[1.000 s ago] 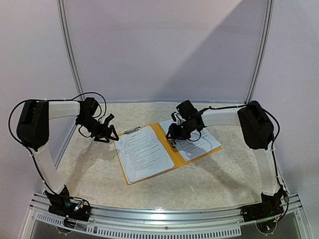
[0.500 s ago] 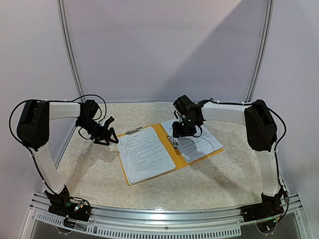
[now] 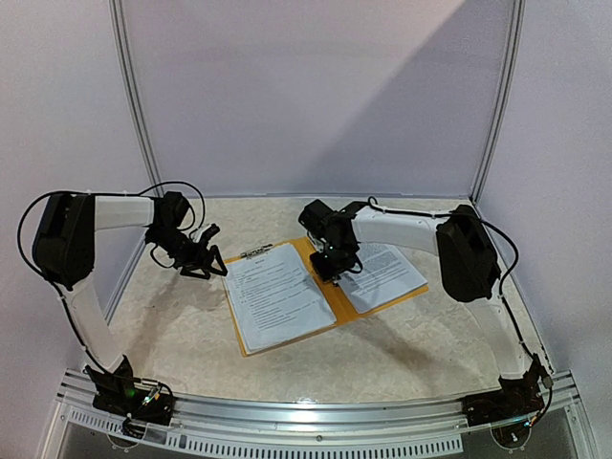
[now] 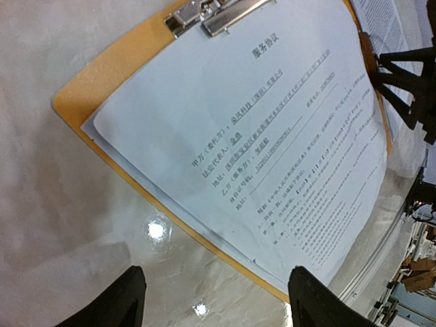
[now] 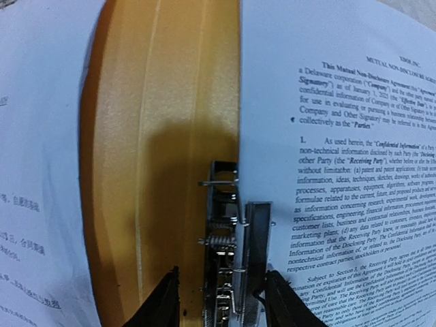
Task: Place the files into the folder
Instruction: Rotate the folder with files at the center of the board, then pick up the folder with files from the center of the board.
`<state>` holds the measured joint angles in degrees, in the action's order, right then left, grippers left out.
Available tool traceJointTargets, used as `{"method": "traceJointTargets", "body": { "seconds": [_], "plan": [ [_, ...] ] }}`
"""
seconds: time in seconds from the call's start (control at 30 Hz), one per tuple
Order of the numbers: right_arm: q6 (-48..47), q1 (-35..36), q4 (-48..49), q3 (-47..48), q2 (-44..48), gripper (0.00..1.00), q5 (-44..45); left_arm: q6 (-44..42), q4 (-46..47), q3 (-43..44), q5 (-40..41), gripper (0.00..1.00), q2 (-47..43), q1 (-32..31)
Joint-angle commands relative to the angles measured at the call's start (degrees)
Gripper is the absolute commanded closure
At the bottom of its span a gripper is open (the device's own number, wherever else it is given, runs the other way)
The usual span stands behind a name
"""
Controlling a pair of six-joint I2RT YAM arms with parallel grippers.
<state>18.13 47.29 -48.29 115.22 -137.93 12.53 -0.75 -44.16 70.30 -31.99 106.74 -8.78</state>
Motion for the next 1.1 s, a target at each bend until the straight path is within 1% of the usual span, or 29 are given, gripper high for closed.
{"method": "traceJointTargets", "body": {
  "seconds": [0.0, 0.07, 0.2, 0.27, 0.4, 0.53, 0.57, 0.6, 0.67, 0.7, 0.8, 0.97, 1.07],
  "plan": [
    [-0.7, -0.7, -4.2, 1.0, -3.9, 0.62, 2.0, -0.8, 0.1, -1.1, -0.4, 0.26, 0.9, -0.5],
    [-0.3, -0.7, -4.2, 0.7, -4.3, 0.67, 1.7, -0.8, 0.2, -1.3, -0.5, 0.26, 0.9, -0.5],
    [1.8, -1.2, -3.3, -1.6, -3.9, 0.76, 2.6, -0.8, -0.2, -1.0, -0.3, 0.26, 1.0, -0.5],
    [3.2, -2.6, -0.2, -4.8, -2.7, 0.78, -0.2, -0.8, -0.4, -0.5, -0.2, 0.24, 0.7, -0.5],
    [6.4, -5.8, 10.3, -15.9, 2.6, 0.79, -7.3, -0.7, -0.4, 0.3, -0.4, 0.22, 0.4, -0.4],
    [8.5, -7.9, 15.5, -22.8, 5.4, 0.80, -11.1, 0.2, 0.4, 0.0, -1.4, 0.20, 0.6, -0.5],
    [8.8, -8.2, 16.4, -23.4, 5.4, 0.80, -11.7, 0.4, 0.6, -0.1, -1.9, 0.16, 0.8, -0.5],
    [9.1, -8.4, 16.8, -23.9, 5.2, 0.80, -11.9, 0.5, 0.7, -0.2, -2.3, 0.13, 1.1, -0.5],
    [9.3, -8.4, 17.1, -23.9, 4.6, 0.80, -14.1, 0.4, 1.1, -0.8, -3.3, 0.03, 1.6, -0.8],
    [9.4, -8.4, 17.3, -23.9, 4.4, 0.80, -14.3, 1.8, 1.7, -1.5, -3.8, 0.01, 1.9, -1.0],
    [10.0, -8.8, 17.8, -24.1, 4.0, 0.80, -14.7, 3.2, 3.4, -3.5, -6.5, 0.00, 3.1, -2.2],
    [12.7, -10.5, 20.8, -26.6, 5.2, 0.80, -18.5, 5.5, 3.8, -2.9, -9.7, 0.04, 6.5, -3.3],
    [14.6, -11.4, 22.0, -28.7, 6.1, 0.80, -19.3, 7.1, 5.1, -3.6, -10.7, 0.04, 7.2, -3.4]
  ]
}}
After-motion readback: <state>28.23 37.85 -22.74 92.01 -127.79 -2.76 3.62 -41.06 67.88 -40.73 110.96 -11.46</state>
